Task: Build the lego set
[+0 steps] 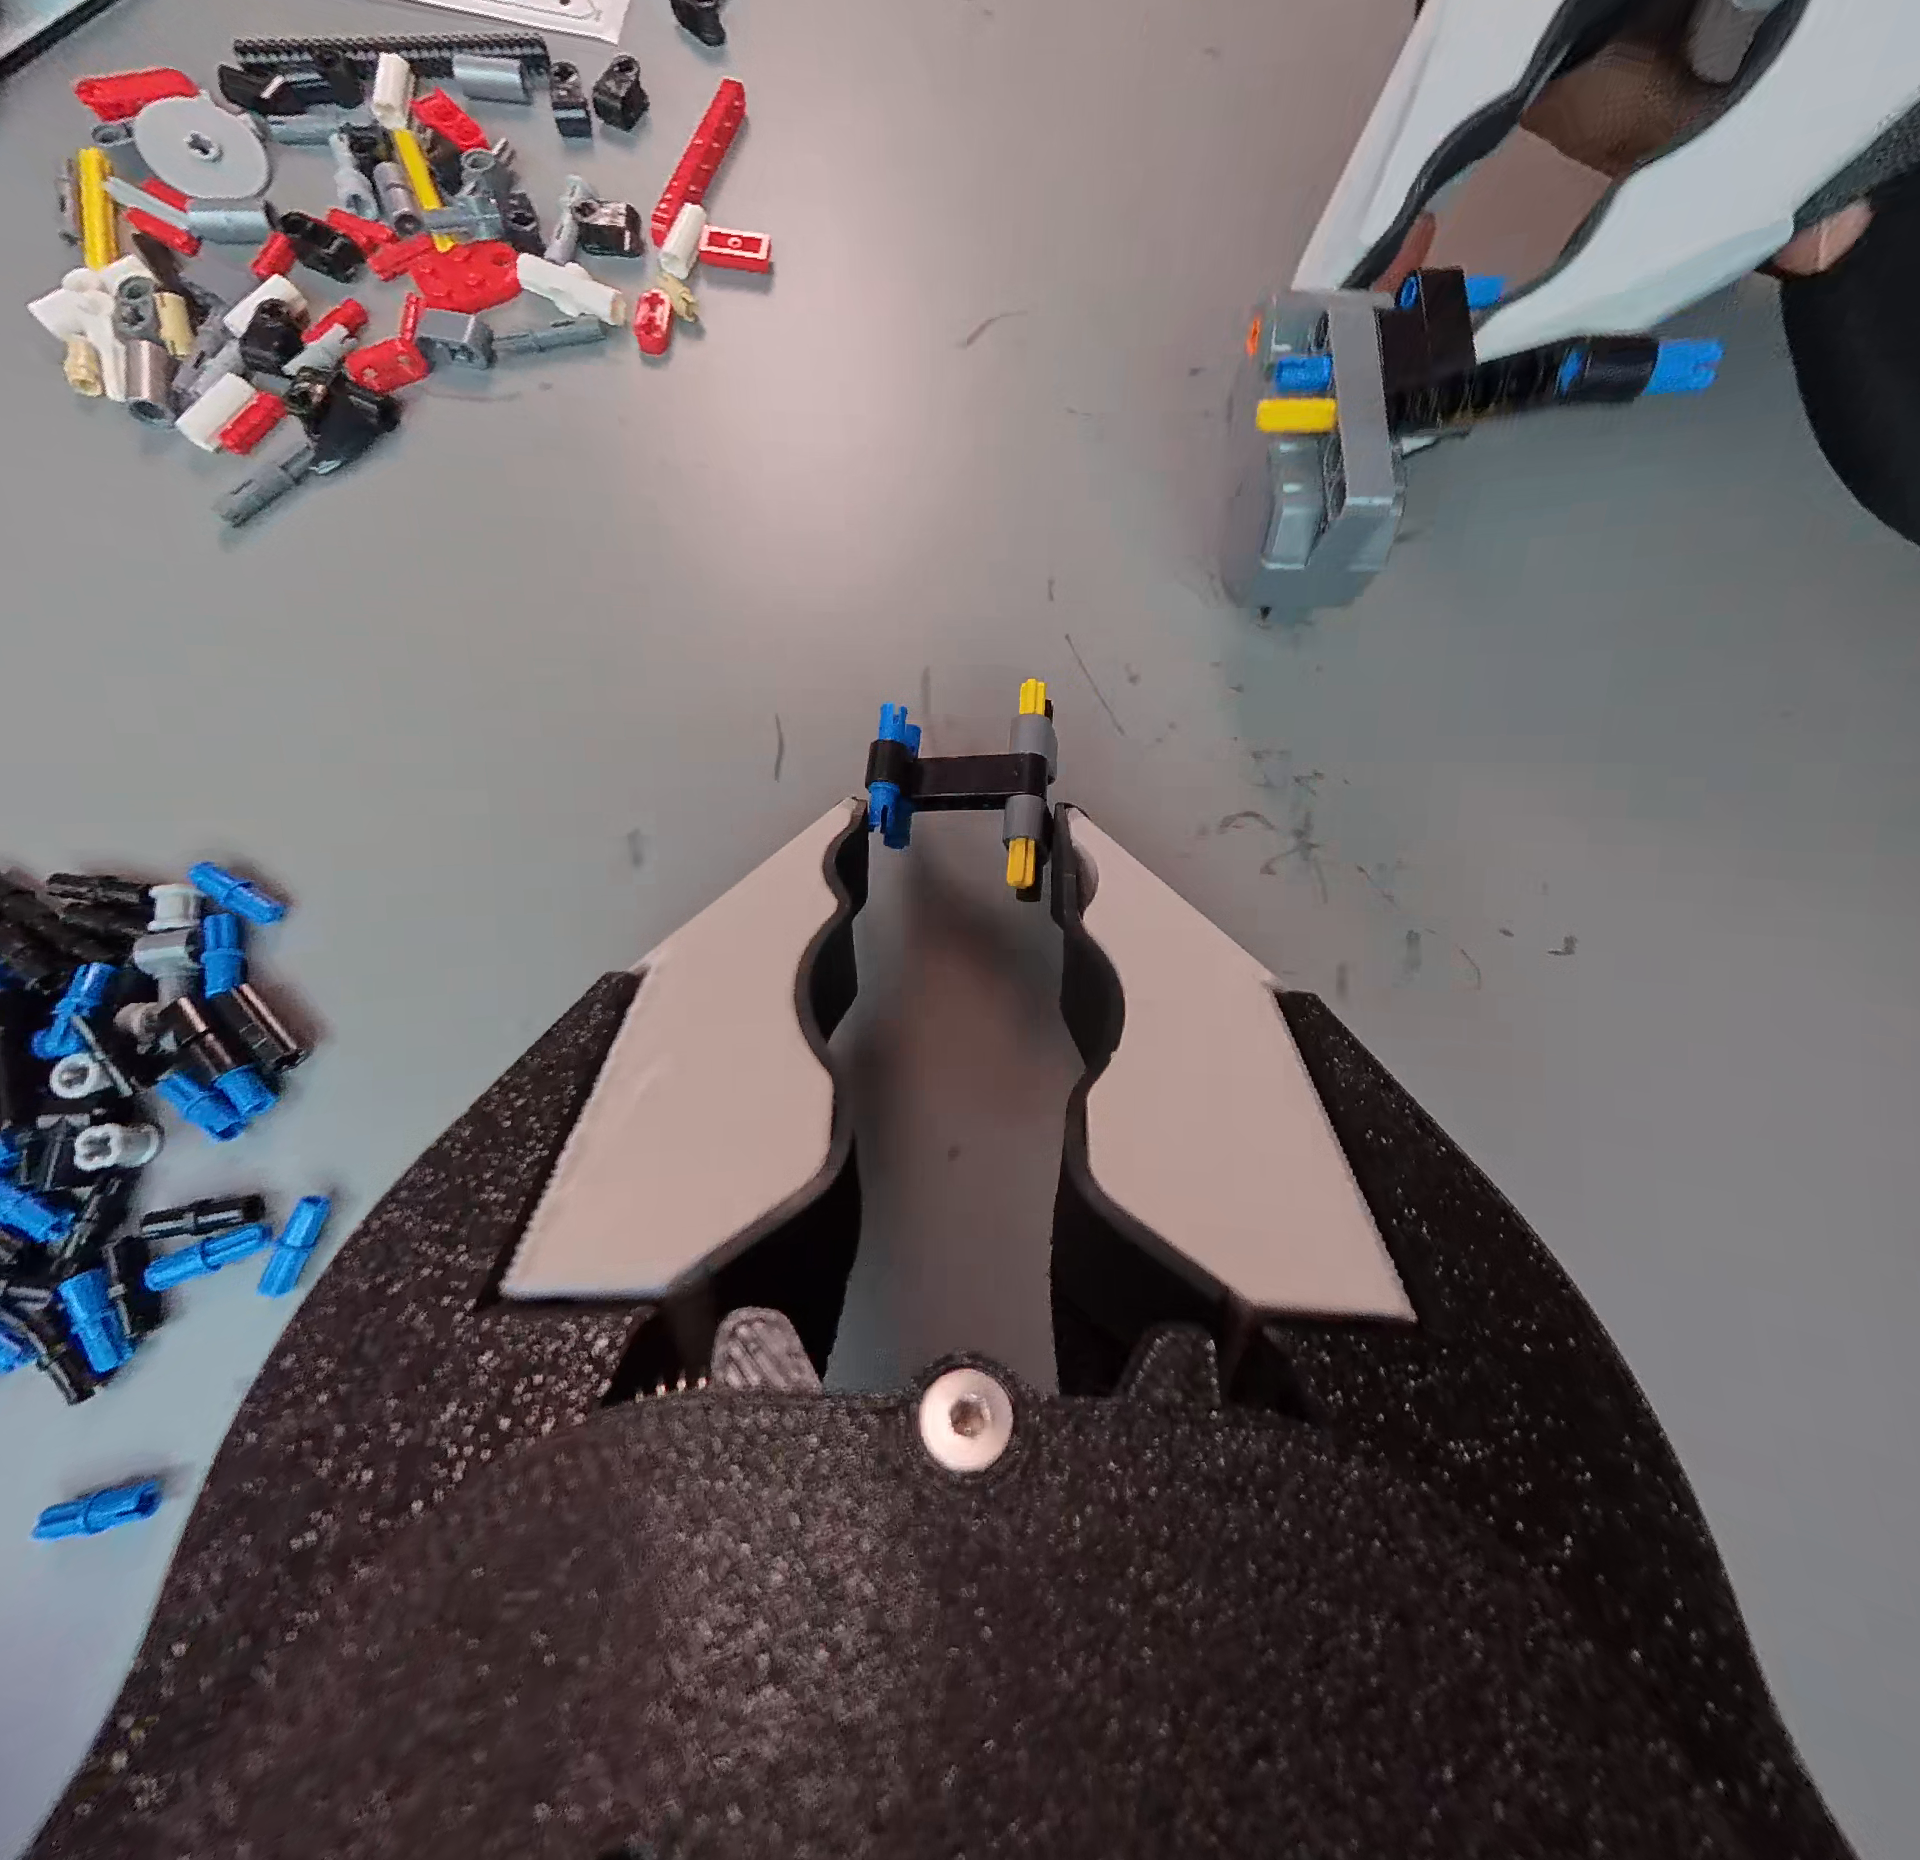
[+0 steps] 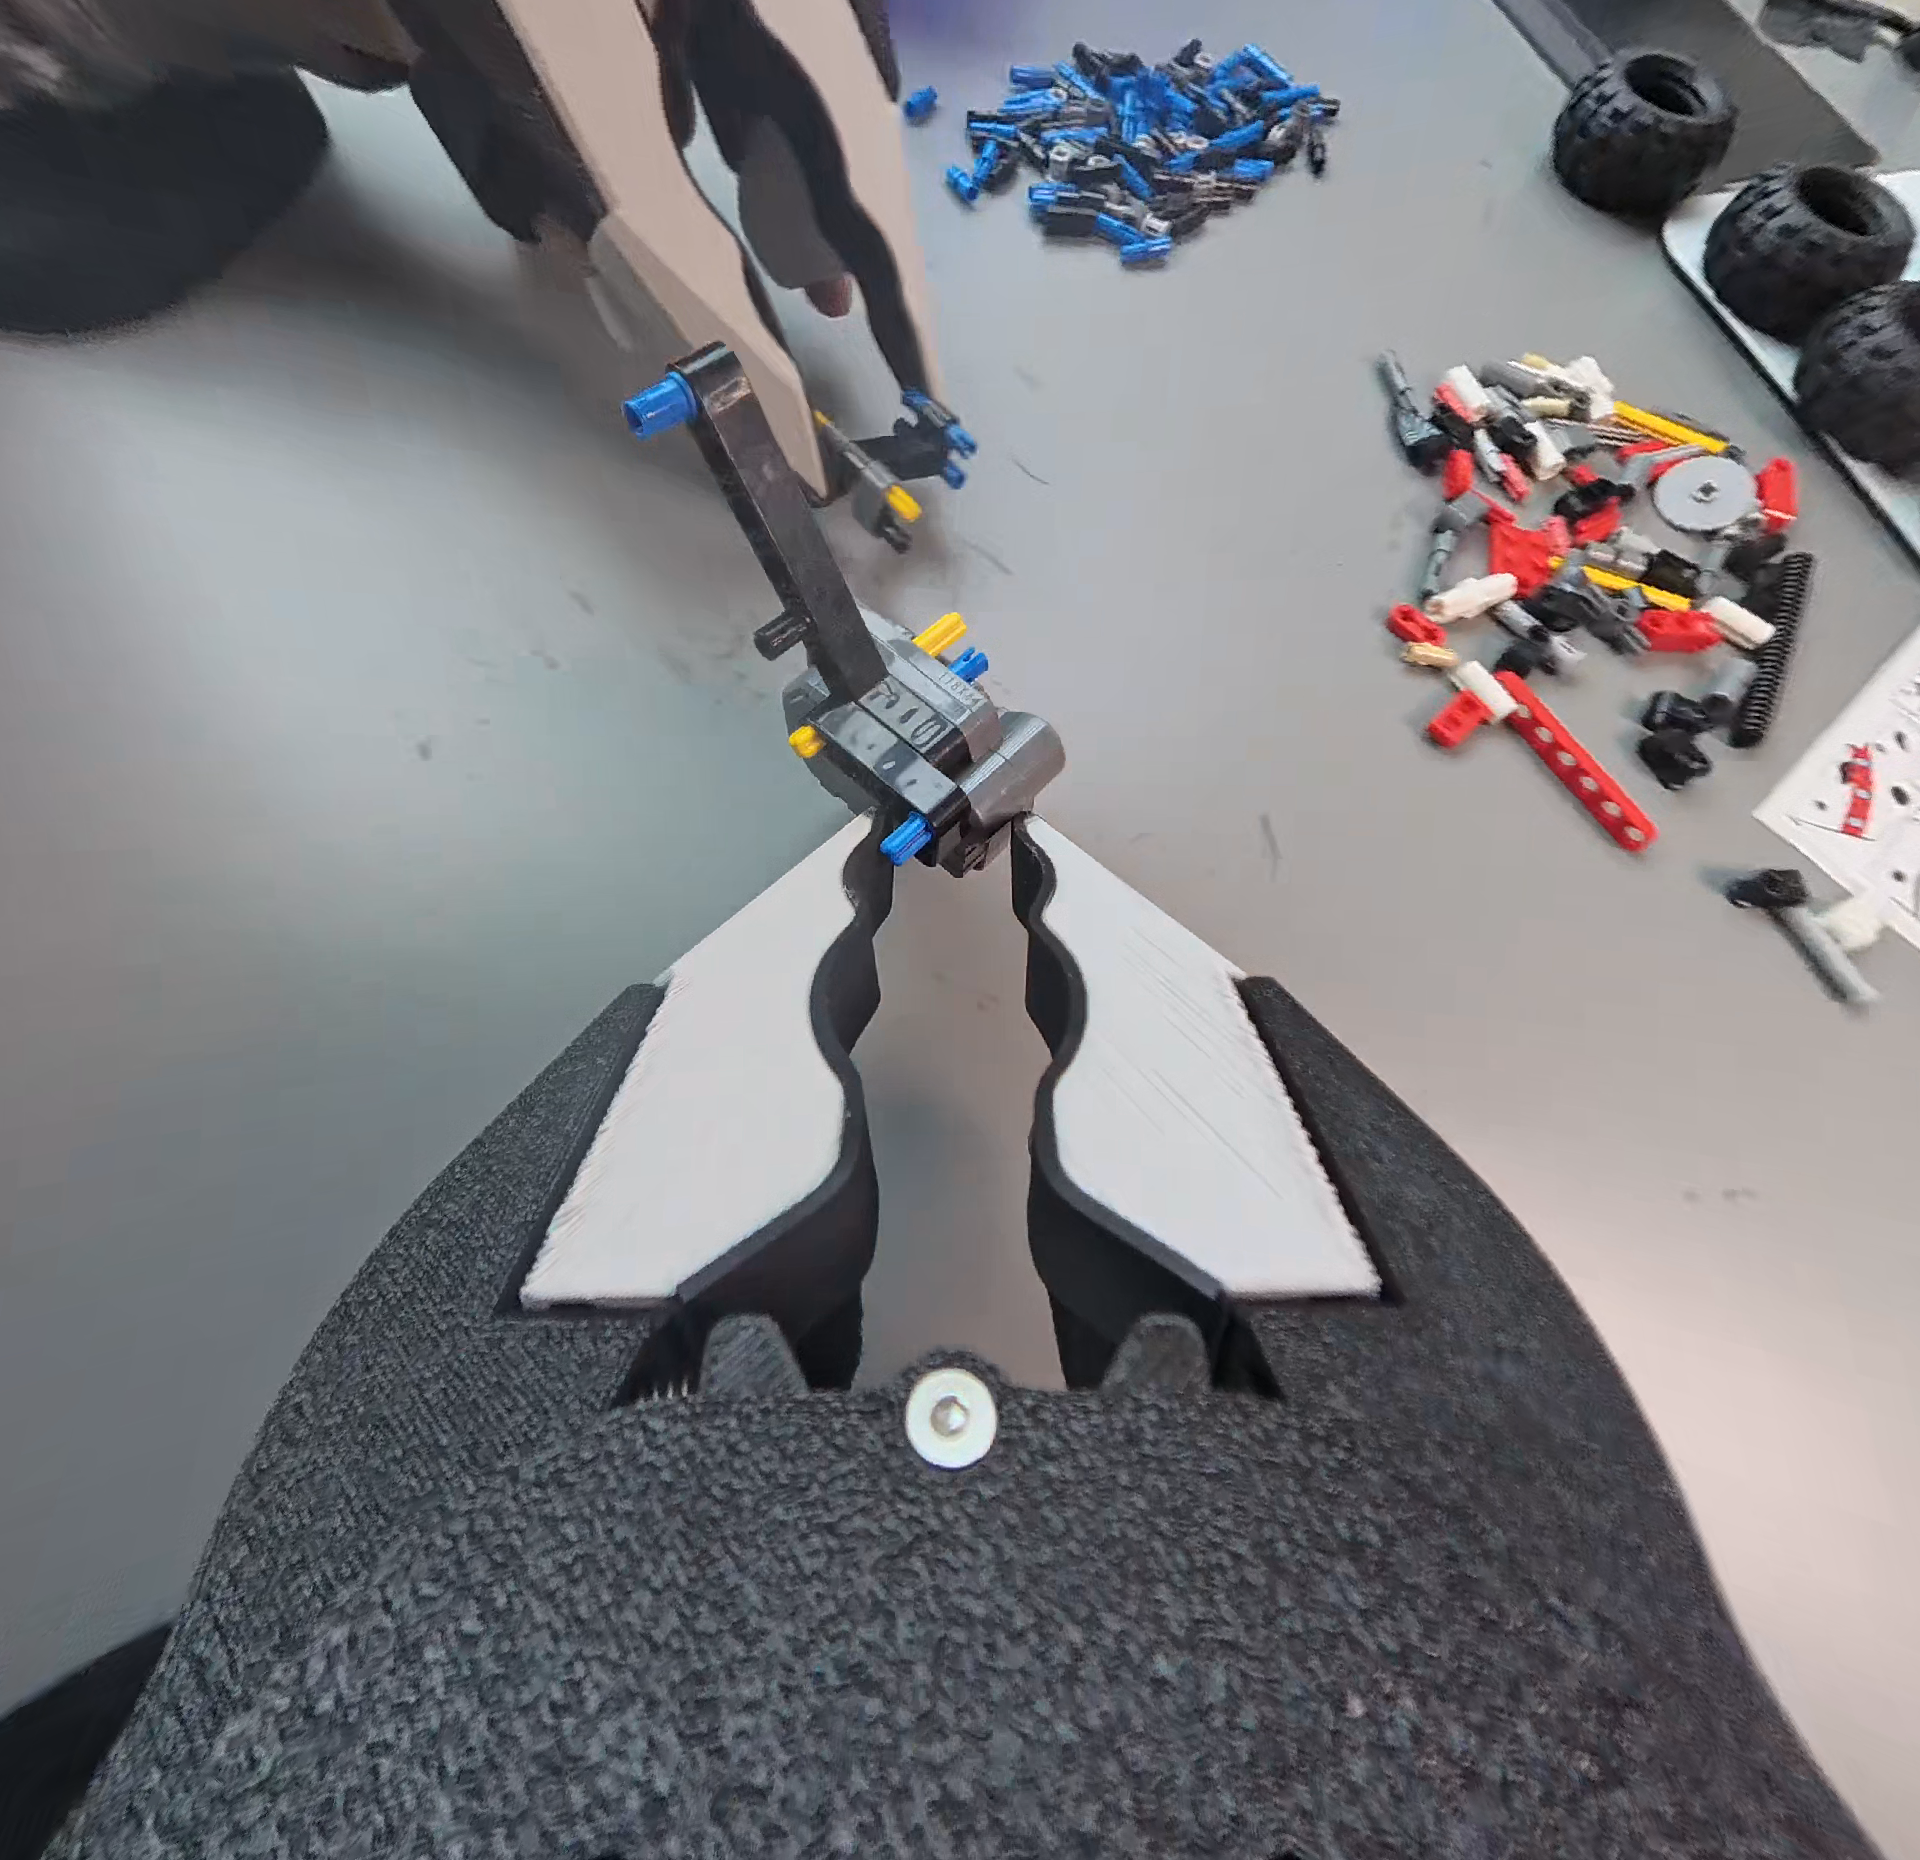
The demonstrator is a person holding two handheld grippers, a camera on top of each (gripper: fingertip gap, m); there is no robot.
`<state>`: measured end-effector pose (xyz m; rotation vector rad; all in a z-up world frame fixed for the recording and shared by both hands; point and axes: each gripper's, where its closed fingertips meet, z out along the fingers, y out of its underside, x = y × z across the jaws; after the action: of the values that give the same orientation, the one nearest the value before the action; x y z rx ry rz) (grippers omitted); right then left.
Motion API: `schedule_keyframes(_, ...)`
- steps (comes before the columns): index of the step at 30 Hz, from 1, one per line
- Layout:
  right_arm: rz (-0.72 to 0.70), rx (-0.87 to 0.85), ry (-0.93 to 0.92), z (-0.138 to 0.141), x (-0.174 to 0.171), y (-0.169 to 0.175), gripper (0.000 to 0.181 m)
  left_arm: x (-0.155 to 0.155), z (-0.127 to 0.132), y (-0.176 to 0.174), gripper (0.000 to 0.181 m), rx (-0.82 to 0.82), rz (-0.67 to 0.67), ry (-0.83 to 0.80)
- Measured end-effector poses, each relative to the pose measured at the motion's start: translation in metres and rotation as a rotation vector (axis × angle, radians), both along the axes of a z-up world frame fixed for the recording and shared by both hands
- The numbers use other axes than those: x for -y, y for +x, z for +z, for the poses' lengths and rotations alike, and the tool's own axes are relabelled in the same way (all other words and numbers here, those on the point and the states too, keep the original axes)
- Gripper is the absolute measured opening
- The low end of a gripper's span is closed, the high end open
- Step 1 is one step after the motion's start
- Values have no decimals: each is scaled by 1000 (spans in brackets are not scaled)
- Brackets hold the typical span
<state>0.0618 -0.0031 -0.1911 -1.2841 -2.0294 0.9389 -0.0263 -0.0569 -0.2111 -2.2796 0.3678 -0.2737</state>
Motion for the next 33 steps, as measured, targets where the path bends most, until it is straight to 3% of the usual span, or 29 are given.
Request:
schedule_keyframes(6, -65, 71, 31, -15, 25, -18, 22, -2, 0, -12, 35, 3, 61, 8)
schedule_keyframes(11, -74, 88, 68, -24, 26, -18, 12, -1, -6, -7, 35, -9, 61, -14)
schedule_keyframes(18, -10, 59, 22, -18, 33, -15, 37, 0, -12, -4, 35, -26, 45, -33)
schedule_keyframes(24, 63, -4, 68, -16, 31, -20, 70, 0, -12, -3, 35, -20, 43, -35)
schedule_keyframes(29, 157, 21, 73, -18, 36, -32, 77, 0, -12, -3, 35, -23, 39, -34)
schedule_keyframes(33, 238, 47, 70, -22, 50, -37, 59, 0, -12, -3, 35, -25, 39, -32)
